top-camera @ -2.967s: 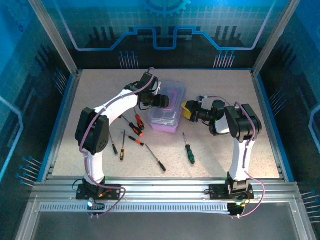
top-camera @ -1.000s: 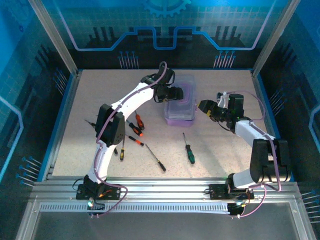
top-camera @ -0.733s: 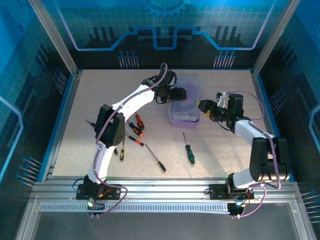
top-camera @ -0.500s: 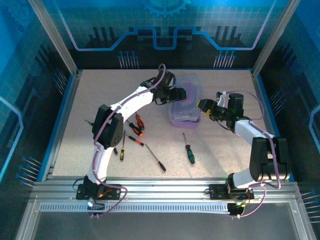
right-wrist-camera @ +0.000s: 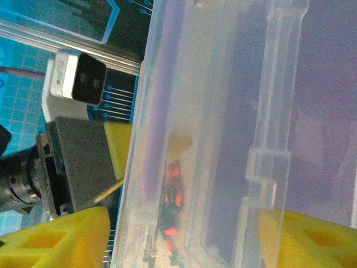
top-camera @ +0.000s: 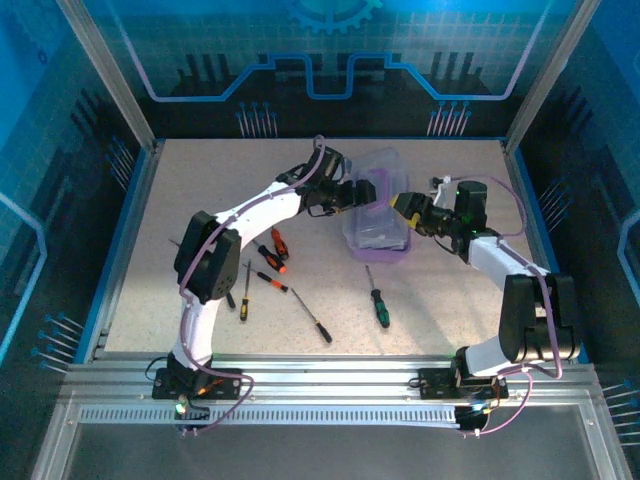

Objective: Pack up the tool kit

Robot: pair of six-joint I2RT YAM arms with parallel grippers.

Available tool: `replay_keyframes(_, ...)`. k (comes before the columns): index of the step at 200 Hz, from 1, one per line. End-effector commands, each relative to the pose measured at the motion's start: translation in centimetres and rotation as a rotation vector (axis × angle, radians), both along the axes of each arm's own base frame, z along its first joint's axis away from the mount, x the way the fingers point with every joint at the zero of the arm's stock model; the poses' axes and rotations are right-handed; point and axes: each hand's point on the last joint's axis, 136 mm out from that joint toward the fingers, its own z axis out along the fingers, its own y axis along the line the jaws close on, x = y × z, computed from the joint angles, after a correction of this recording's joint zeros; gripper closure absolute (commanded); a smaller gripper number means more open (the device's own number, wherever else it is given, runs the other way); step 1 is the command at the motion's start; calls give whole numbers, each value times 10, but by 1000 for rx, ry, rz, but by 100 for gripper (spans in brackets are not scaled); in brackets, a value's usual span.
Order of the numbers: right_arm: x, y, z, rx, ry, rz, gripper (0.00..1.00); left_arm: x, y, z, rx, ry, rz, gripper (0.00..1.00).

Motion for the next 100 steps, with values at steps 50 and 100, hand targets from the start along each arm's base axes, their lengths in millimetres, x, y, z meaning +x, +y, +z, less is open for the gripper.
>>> replay_keyframes(50,12,20,34,-13,-78,64,30,-27,15,36,-62,-46,-90,1)
replay_keyframes(100,16,35,46,-47,-103,88,30,-23,45,59,-73,-79,-24,1)
